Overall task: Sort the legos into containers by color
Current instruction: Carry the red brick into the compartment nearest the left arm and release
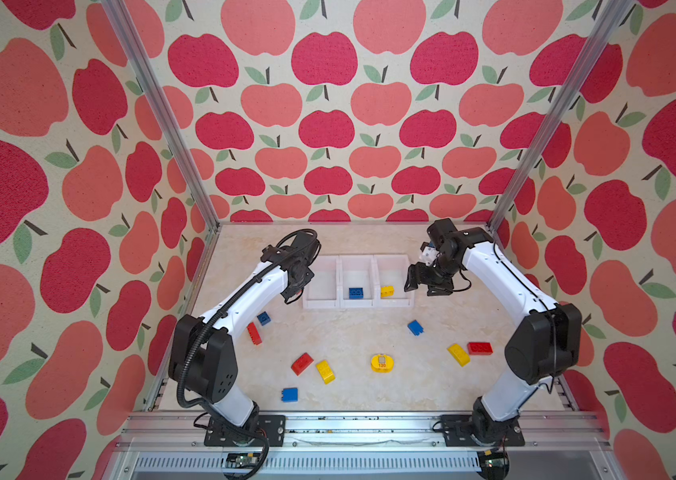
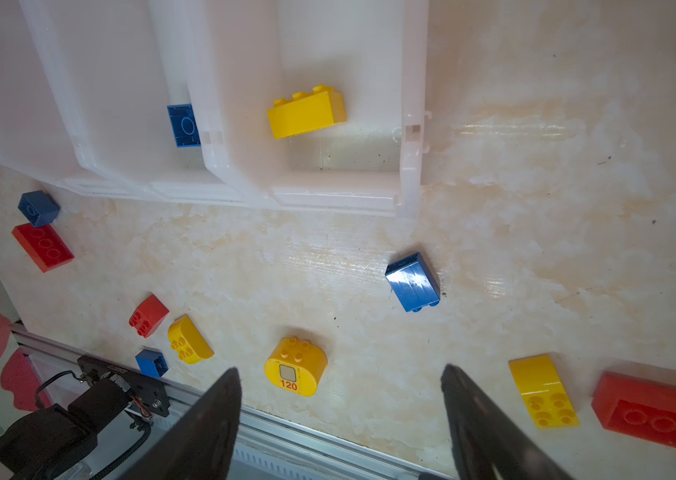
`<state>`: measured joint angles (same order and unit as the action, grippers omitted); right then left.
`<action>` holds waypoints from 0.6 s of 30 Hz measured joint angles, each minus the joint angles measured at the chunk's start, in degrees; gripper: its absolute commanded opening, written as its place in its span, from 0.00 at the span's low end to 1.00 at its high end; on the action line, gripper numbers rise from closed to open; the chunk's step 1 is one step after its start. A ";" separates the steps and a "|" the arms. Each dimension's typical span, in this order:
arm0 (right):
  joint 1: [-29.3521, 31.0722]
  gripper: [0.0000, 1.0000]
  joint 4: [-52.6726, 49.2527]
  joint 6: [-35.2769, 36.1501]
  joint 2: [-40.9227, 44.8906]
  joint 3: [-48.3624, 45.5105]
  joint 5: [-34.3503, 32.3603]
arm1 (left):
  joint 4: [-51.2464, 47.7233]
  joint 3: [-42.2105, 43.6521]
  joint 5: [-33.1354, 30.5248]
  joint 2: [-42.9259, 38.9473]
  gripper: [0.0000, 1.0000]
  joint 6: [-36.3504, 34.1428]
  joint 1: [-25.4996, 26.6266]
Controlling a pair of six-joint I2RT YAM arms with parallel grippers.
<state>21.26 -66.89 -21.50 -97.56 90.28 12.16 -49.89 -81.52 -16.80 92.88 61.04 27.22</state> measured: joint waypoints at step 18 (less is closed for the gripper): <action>-0.66 0.79 1.16 -1.53 3.96 -3.91 0.22 | 6.10 -12.24 5.09 17.75 0.26 -21.77 3.21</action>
<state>20.60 -65.73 -23.03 -93.60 86.37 12.38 -43.79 -93.76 -11.70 110.63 39.27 30.44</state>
